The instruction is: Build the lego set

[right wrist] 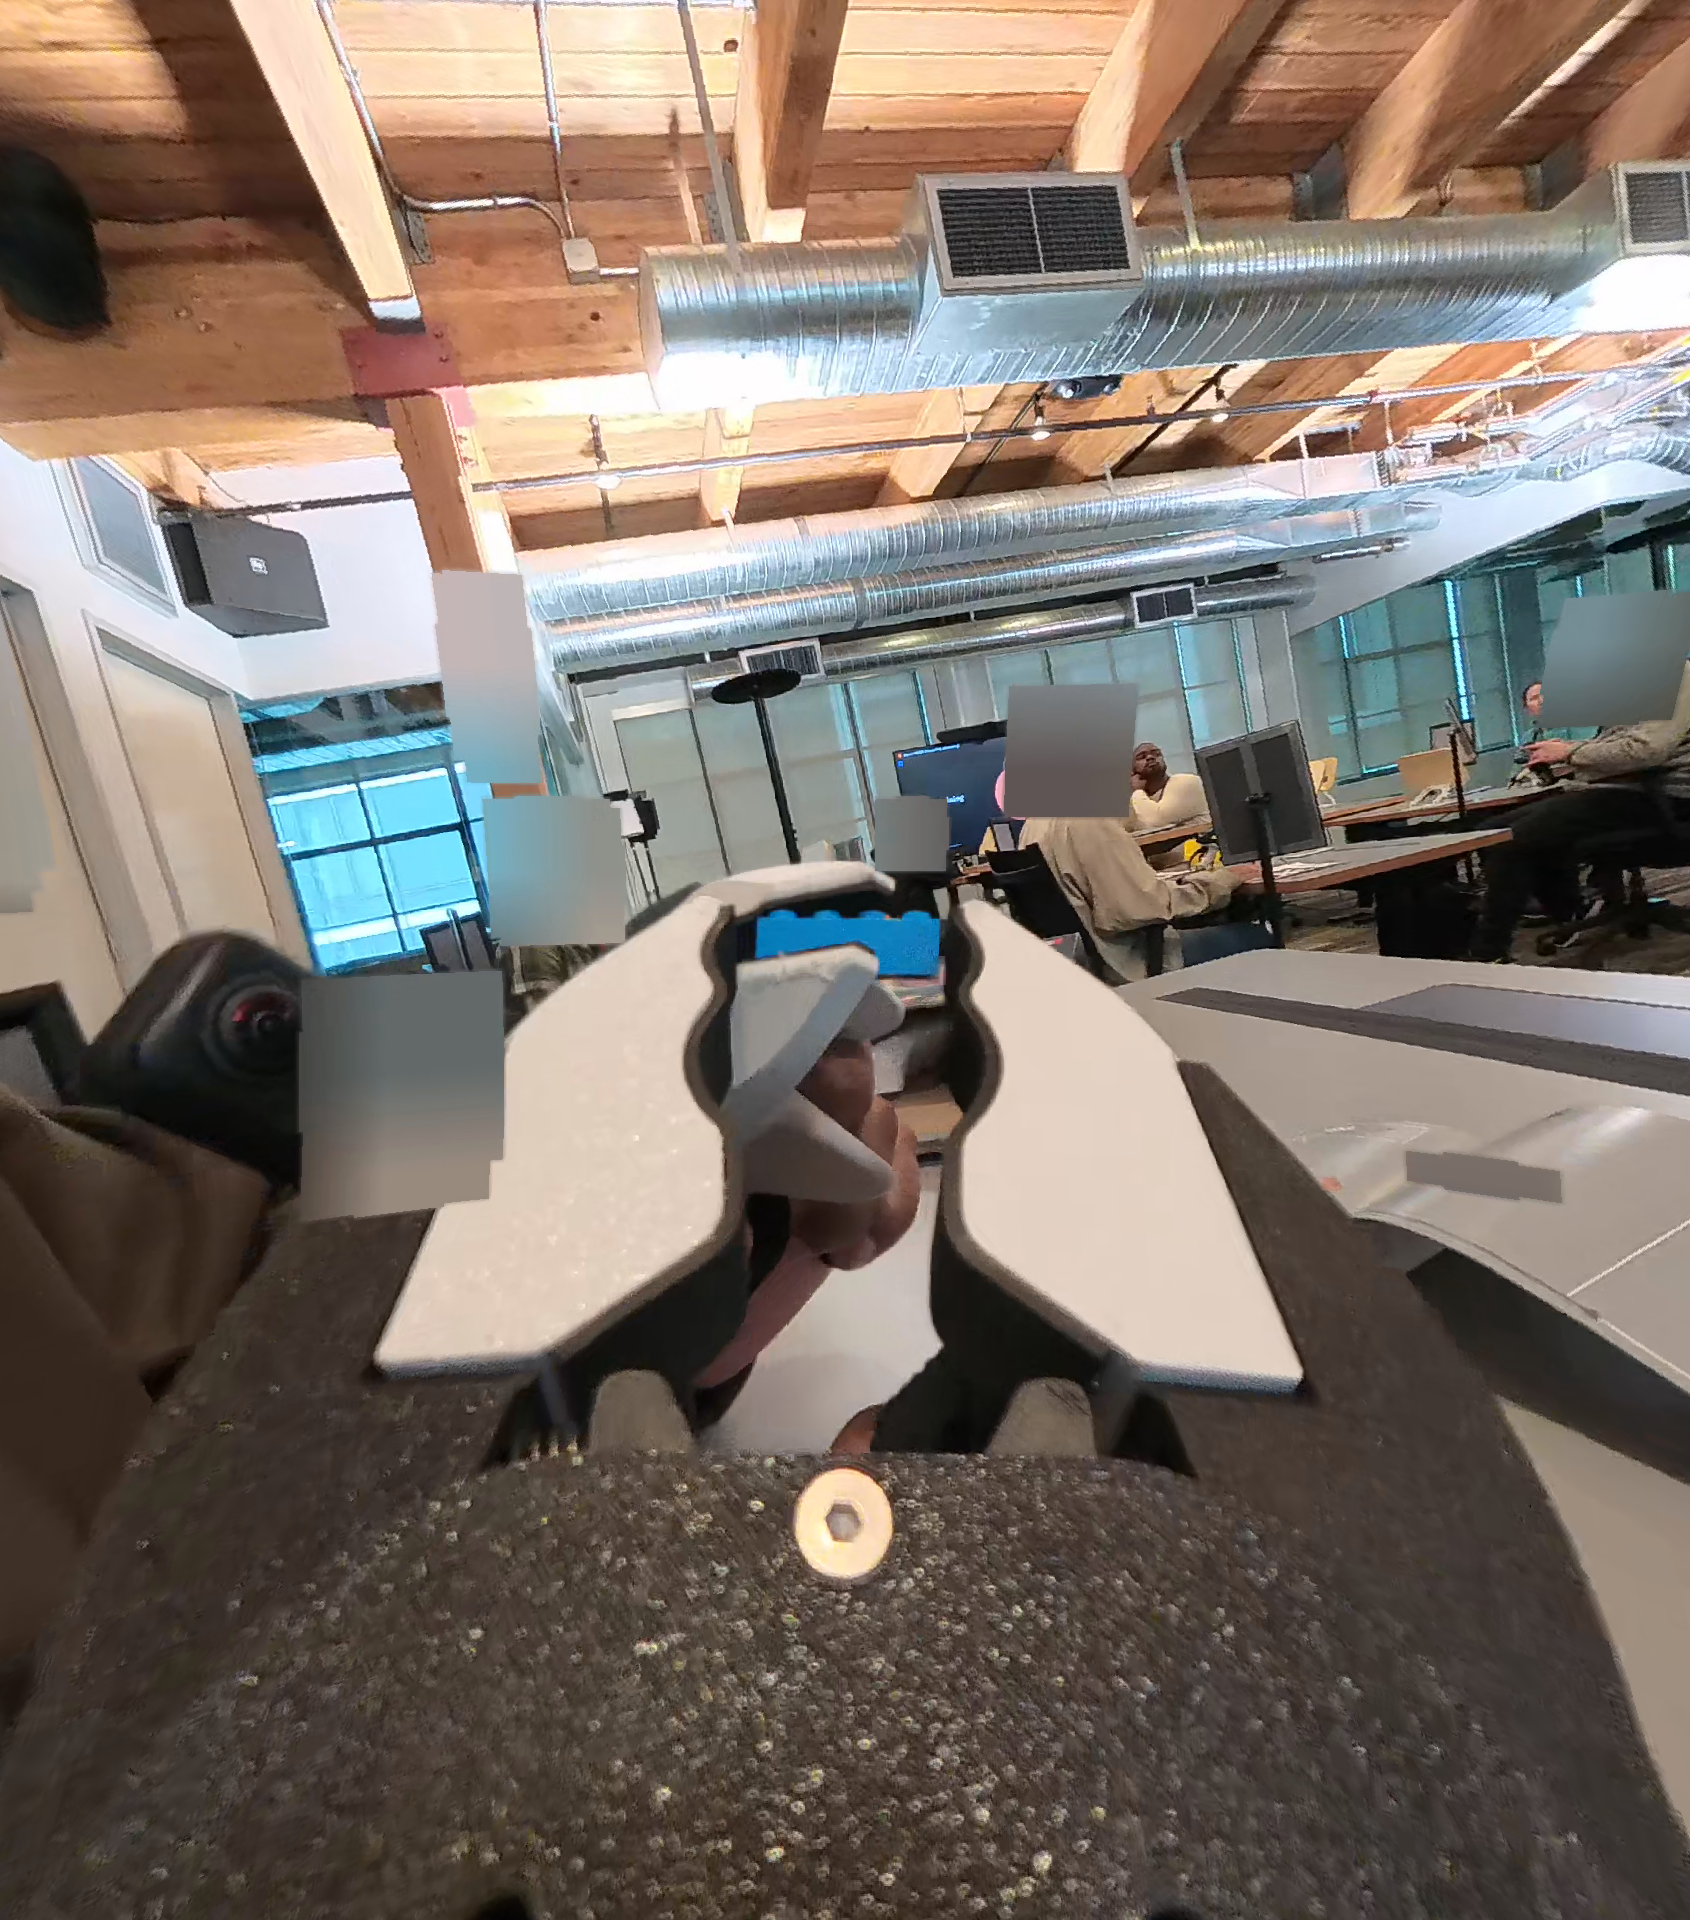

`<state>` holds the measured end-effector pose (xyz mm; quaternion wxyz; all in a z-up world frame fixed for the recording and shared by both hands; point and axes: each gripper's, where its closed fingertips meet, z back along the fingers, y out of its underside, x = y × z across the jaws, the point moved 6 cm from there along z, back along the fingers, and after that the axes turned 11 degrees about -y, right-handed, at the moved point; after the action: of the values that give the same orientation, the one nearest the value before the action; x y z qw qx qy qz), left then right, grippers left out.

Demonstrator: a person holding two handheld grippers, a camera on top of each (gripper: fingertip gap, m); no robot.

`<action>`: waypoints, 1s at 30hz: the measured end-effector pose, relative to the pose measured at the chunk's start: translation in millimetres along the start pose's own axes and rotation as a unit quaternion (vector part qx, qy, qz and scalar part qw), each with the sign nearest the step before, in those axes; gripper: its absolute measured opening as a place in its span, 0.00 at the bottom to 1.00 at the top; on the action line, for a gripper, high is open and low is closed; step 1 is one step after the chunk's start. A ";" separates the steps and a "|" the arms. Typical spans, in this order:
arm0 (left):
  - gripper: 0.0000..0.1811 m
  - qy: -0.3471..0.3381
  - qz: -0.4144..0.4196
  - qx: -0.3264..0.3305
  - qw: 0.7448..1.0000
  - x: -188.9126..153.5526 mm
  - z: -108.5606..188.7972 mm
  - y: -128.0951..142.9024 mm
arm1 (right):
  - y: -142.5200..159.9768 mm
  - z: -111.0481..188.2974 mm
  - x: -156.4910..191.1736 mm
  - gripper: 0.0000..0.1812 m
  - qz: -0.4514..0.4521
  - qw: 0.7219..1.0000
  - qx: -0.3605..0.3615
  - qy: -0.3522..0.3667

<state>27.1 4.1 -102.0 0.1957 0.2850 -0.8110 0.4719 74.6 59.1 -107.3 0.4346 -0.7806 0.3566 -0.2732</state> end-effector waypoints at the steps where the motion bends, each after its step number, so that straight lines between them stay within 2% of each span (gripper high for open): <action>1: 0.07 0.003 0.027 0.006 1.000 4.6 -1.3 2.1 | -0.8 0.7 -1.4 0.23 0.005 1.000 0.003 0.000; 3: 0.07 0.015 0.093 0.015 0.995 15.5 -4.5 8.3 | -2.7 2.9 -5.7 0.24 0.012 1.000 0.008 0.000; 5: 0.07 0.063 0.198 0.006 0.978 24.4 -7.1 13.2 | -5.4 5.1 -11.9 0.25 0.033 0.999 0.020 -0.002; 7: 0.08 0.134 0.344 -0.032 0.929 35.9 -10.4 12.2 | -8.9 5.6 -20.2 0.25 0.072 0.997 0.040 -0.005; 9: 0.07 0.202 0.474 -0.072 0.854 48.3 -18.9 13.0 | -13.5 2.6 -29.5 0.24 0.102 0.993 0.050 -0.010; 11: 0.07 0.243 0.560 -0.105 0.785 58.4 -31.0 19.9 | -20.1 -4.7 -36.5 0.23 0.115 0.992 0.045 -0.026; 13: 0.07 0.242 0.600 -0.131 0.751 64.4 -43.0 32.2 | -28.0 -11.8 -39.5 0.22 0.120 0.991 0.032 -0.046; 16: 0.07 0.231 0.637 -0.143 0.721 63.9 -53.2 48.4 | -34.8 -14.2 -45.7 0.20 0.126 0.991 0.032 -0.035; 18: 0.07 0.233 0.645 -0.142 0.714 60.1 -52.9 52.0 | -34.5 -13.1 -48.5 0.18 0.118 0.992 0.032 -0.024; 24: 0.07 0.247 0.632 -0.125 0.723 45.6 -49.0 48.2 | -27.5 -19.2 -42.6 0.16 0.153 0.986 0.067 -0.009; 26: 0.07 0.249 0.627 -0.117 0.729 42.2 -47.5 47.0 | -29.9 -17.3 -40.9 0.08 0.181 0.981 0.065 0.008; 30: 0.08 0.243 0.624 -0.108 0.735 40.2 -45.3 47.2 | -29.4 -16.6 -37.3 0.07 0.217 0.972 0.079 0.028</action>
<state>-31.8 51.2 -87.7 0.0773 -0.4323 -0.7772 0.4508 49.6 91.5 -78.1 0.5341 -0.6395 0.5068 -0.2211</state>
